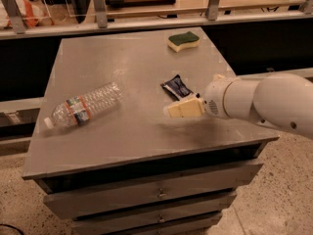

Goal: Move rxbar blueberry near water bottle

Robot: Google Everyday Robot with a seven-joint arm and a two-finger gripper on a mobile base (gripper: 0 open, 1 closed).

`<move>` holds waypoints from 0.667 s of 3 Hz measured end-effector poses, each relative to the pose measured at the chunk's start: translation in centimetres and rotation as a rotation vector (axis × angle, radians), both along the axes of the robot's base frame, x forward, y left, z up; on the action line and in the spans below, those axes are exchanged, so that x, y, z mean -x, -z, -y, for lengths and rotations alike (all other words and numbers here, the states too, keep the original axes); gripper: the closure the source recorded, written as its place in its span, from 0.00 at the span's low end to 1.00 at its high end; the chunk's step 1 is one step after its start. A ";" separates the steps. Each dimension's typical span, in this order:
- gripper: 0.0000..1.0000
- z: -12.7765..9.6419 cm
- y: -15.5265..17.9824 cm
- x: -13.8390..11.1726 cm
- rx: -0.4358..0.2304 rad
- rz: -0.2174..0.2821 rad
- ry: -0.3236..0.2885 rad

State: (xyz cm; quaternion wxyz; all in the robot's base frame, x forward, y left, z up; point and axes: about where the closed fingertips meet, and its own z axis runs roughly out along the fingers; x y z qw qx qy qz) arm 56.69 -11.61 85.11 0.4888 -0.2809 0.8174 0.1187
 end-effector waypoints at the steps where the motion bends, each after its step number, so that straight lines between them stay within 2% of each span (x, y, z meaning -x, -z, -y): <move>1: 0.00 -0.4 0.9 -1.2 -0.011 0.001 -0.002; 2: 0.00 -0.8 1.5 -2.1 -0.015 0.008 -0.001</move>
Offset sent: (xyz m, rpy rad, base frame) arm 0.0332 0.0079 -0.0242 0.0235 -0.0128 -0.0071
